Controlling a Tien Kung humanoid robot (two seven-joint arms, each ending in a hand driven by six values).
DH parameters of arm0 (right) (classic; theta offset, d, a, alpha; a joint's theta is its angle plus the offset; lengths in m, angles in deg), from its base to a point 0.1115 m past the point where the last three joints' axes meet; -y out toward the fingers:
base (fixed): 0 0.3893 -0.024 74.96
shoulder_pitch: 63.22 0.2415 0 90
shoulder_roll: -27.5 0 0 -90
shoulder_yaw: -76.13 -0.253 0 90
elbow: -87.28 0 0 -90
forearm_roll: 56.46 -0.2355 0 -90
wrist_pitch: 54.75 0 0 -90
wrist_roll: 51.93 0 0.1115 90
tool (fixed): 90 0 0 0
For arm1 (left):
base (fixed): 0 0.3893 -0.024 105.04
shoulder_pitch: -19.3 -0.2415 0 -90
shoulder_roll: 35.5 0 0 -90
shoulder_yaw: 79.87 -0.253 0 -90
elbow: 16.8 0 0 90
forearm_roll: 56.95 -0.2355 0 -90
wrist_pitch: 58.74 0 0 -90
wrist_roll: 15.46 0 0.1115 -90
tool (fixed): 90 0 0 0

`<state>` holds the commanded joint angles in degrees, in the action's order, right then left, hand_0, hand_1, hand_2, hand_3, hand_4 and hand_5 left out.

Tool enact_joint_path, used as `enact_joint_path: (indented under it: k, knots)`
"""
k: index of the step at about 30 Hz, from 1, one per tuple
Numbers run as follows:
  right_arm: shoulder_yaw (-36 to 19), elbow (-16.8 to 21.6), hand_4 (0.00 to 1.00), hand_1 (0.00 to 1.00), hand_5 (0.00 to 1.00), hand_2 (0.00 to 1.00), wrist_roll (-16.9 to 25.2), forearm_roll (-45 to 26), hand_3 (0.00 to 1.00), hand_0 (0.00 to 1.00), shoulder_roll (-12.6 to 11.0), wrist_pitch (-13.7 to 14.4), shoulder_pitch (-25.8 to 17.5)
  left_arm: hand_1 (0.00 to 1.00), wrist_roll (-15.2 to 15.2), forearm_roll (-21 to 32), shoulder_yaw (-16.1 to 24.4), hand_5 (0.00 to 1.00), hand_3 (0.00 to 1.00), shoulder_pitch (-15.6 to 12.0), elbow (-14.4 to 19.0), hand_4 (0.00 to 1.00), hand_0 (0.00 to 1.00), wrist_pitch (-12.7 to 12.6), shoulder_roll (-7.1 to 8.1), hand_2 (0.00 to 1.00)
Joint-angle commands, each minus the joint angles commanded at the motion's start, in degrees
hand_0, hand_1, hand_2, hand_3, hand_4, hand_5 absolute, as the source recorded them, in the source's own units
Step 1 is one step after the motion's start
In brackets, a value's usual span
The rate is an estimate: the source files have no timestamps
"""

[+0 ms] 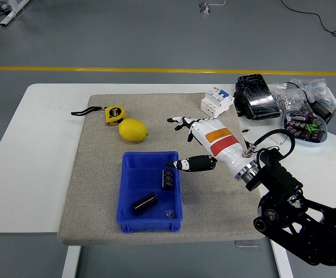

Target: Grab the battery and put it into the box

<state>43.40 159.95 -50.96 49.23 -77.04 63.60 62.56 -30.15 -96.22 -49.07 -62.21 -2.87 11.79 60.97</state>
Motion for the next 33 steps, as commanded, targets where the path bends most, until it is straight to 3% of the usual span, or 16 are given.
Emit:
enact_joint_path:
  k: [10, 14, 15, 20, 21, 26, 27, 32, 33]
  knots:
    - [-10.2, -0.4, 0.998, 0.407, 0.531, 0.648, 4.7, -19.0, 0.811, 0.302, -3.8, 1.3, -5.2, 0.546, 0.1, 0.1, 0.0, 0.575, 0.573, -0.1, 0.0, 0.633, 0.572, 0.0, -0.29, 0.587]
    - [-14.0, 1.0, 0.998, 0.407, 0.531, 0.648, 8.2, -28.5, 0.811, 0.302, -4.9, -0.1, -8.5, 0.546, -0.1, -0.3, 0.2, 0.575, 0.573, 0.0, 0.0, 0.633, 0.572, 0.1, -0.37, 0.587]
    - [-14.7, 1.4, 0.998, 0.6, 0.542, 0.777, 9.1, -31.1, 0.837, 0.557, -5.0, -0.9, -9.2, 0.551, -0.1, -0.4, 0.2, 0.577, 0.573, 0.1, 0.0, 0.633, 0.573, 0.1, -0.39, 0.589]
    - [-17.6, 3.3, 0.998, 0.6, 0.542, 0.777, 12.6, -43.0, 0.837, 0.557, -4.8, -5.4, -13.1, 0.551, -0.2, -0.9, 0.5, 0.577, 0.573, 0.2, 0.1, 0.633, 0.573, 0.1, -0.41, 0.589]
    - [-18.3, 3.5, 0.998, 0.692, 0.617, 0.836, 12.9, -45.6, 0.867, 0.759, -4.6, -6.1, -14.0, 0.552, -0.3, -1.1, 0.5, 0.576, 0.573, 0.3, 0.1, 0.631, 0.573, 0.2, -0.39, 0.59]
    - [-22.0, 2.8, 0.998, 0.692, 0.617, 0.836, 13.0, -53.9, 0.867, 0.759, -1.9, -8.4, -17.2, 0.552, -0.6, -2.3, 0.8, 0.576, 0.573, 0.5, 0.2, 0.631, 0.573, 0.5, -0.32, 0.59]
    - [-22.9, 2.5, 0.998, 0.774, 0.768, 0.859, 13.1, -54.0, 0.883, 0.82, -1.1, -8.6, -17.9, 0.558, -0.6, -2.5, 0.8, 0.575, 0.573, 0.6, 0.2, 0.631, 0.576, 0.6, -0.32, 0.591]
    - [-27.3, 0.6, 0.998, 0.774, 0.768, 0.859, 13.8, -53.5, 0.883, 0.82, 3.1, -9.3, -20.5, 0.558, -0.5, -2.2, 0.0, 0.575, 0.573, 1.0, 0.5, 0.631, 0.576, 0.8, -0.31, 0.591]
    - [-27.9, 0.3, 0.998, 0.822, 0.814, 0.861, 14.0, -53.5, 0.89, 0.84, 3.8, -9.3, -20.8, 0.57, -0.4, -2.0, -0.1, 0.575, 0.574, 1.0, 0.5, 0.631, 0.581, 0.8, -0.28, 0.591]
